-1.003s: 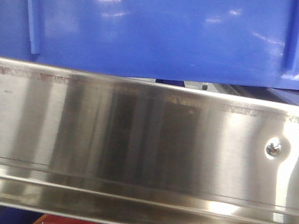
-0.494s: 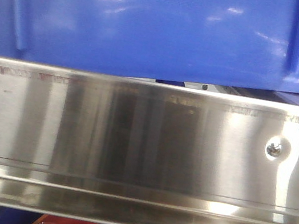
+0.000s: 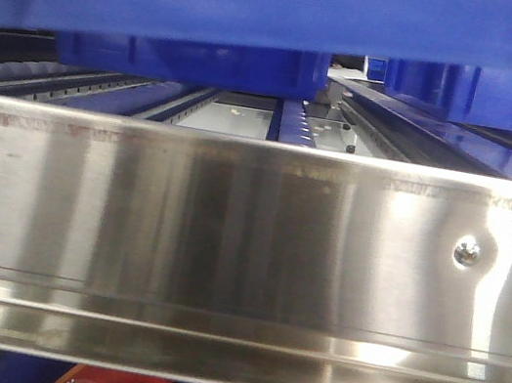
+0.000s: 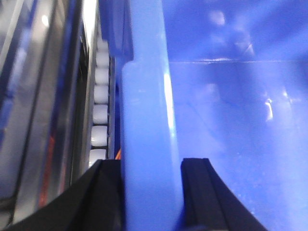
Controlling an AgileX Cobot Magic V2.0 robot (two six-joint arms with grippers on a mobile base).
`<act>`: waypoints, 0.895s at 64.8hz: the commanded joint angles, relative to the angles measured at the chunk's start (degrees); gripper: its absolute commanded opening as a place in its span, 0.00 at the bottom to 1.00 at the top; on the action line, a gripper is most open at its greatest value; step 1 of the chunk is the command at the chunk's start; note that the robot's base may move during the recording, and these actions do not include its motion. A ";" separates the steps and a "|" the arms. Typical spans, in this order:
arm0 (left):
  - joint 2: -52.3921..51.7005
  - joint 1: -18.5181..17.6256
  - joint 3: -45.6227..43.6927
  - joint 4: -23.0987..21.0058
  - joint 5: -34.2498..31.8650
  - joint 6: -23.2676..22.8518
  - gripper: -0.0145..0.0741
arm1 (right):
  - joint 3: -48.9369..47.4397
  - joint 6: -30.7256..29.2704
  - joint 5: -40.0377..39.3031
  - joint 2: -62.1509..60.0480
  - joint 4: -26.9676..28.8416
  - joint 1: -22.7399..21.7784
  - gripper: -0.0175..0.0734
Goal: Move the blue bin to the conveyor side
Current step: 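Lift the held blue bin clear of the rack with both grippers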
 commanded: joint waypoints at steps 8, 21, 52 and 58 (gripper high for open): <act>-5.40 0.11 -1.40 1.33 -1.17 -0.85 0.14 | 6.14 -0.14 -4.07 -7.84 -1.20 -0.32 0.10; -8.14 0.11 -1.00 2.11 1.50 -0.85 0.14 | 10.43 0.03 -4.07 -12.68 -1.20 -0.32 0.10; -15.33 0.11 6.02 2.11 0.93 -0.85 0.14 | 13.15 0.85 -4.07 -17.37 0.30 -0.32 0.10; -15.44 0.11 6.02 2.11 0.93 -0.85 0.14 | 13.15 0.85 -4.07 -17.37 0.31 -0.32 0.10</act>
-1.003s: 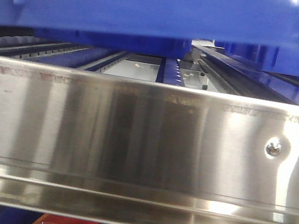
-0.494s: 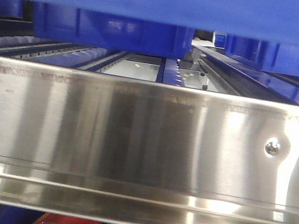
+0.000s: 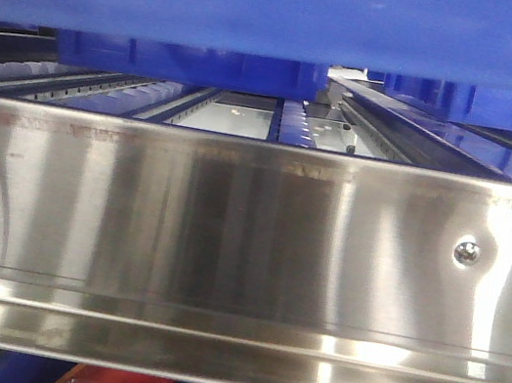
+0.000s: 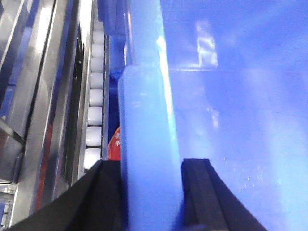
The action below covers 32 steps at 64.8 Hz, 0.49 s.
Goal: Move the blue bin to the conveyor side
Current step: 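Lift the held blue bin clear of the rack with both grippers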
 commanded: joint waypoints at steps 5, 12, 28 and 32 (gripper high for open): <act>-1.19 0.11 -0.69 2.51 -4.78 0.26 0.14 | -0.61 -0.90 -4.46 -1.31 -2.67 -0.32 0.10; -1.19 0.11 -0.69 2.51 -4.88 0.26 0.14 | -0.61 -0.90 -4.46 -1.31 -2.58 -0.32 0.10; -1.19 0.11 -0.69 2.51 -5.01 0.26 0.14 | -0.61 -0.90 -4.46 -1.31 -2.58 -0.32 0.10; -1.19 0.11 -0.69 2.51 -5.01 0.26 0.14 | -0.61 -0.90 -4.46 -1.31 -2.58 -0.32 0.10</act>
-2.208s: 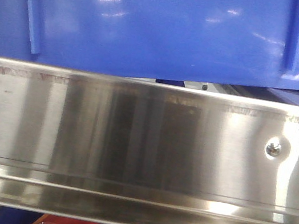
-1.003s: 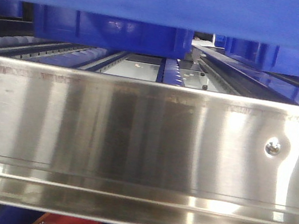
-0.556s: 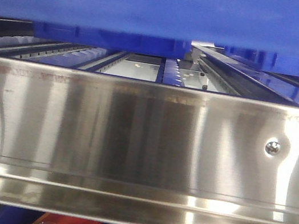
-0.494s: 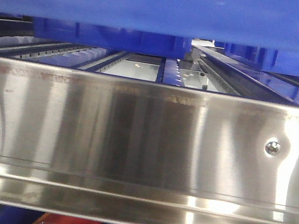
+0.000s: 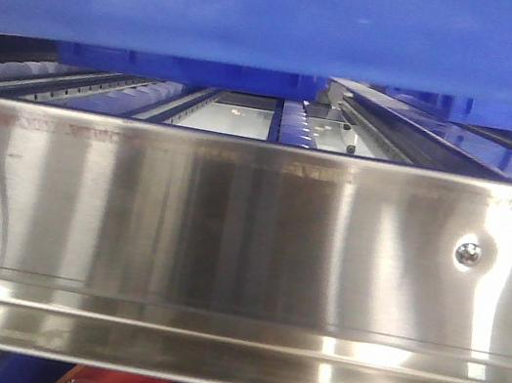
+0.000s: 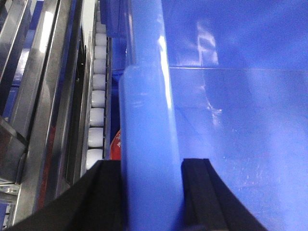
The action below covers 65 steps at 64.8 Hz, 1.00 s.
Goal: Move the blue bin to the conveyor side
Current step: 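Lift the held blue bin clear of the rack with both grippers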
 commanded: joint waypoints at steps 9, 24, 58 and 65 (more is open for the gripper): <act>-1.19 0.11 -0.69 2.17 -5.01 0.26 0.14 | -0.83 -0.87 -4.46 -1.31 -2.92 -0.32 0.10; -1.19 0.11 -0.69 2.17 -5.01 0.26 0.14 | -0.83 -0.87 -4.46 -1.31 -2.92 -0.32 0.10; -1.19 0.11 -0.69 2.17 -5.01 0.26 0.14 | -0.83 -0.87 -4.46 -1.31 -2.92 -0.32 0.10; -1.19 0.11 -0.69 2.17 -5.01 0.26 0.14 | -0.83 -0.87 -4.46 -1.31 -2.92 -0.32 0.10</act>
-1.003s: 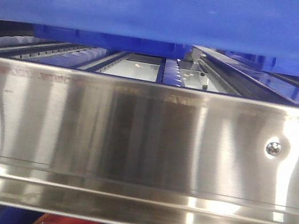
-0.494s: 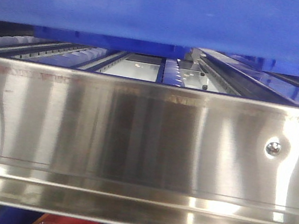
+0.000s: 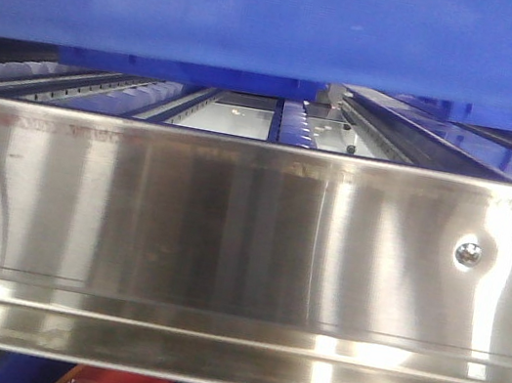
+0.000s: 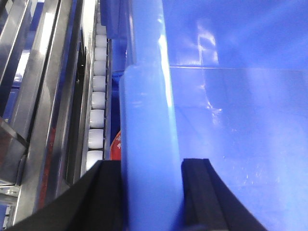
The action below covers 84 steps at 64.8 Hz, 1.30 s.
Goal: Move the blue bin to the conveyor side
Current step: 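Lift the held blue bin clear of the rack with both grippers, then hold the blue bin with both grippers while driving to the red conveyor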
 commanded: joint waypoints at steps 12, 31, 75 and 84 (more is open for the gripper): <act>-1.19 0.11 -0.69 2.17 -4.73 0.26 0.14 | -0.83 -0.98 -4.46 -1.31 -3.01 -0.32 0.10; -1.19 0.11 -0.69 2.27 -4.73 0.26 0.14 | -0.83 -0.98 -4.46 -1.31 -3.01 -0.32 0.10; -1.19 0.11 -0.69 2.27 -4.73 0.26 0.14 | -0.83 -0.98 -4.46 -1.31 -3.01 -0.32 0.10; -1.54 0.11 -0.69 2.27 -4.73 0.26 0.14 | -0.83 -0.98 -4.46 -1.31 -3.01 -0.32 0.10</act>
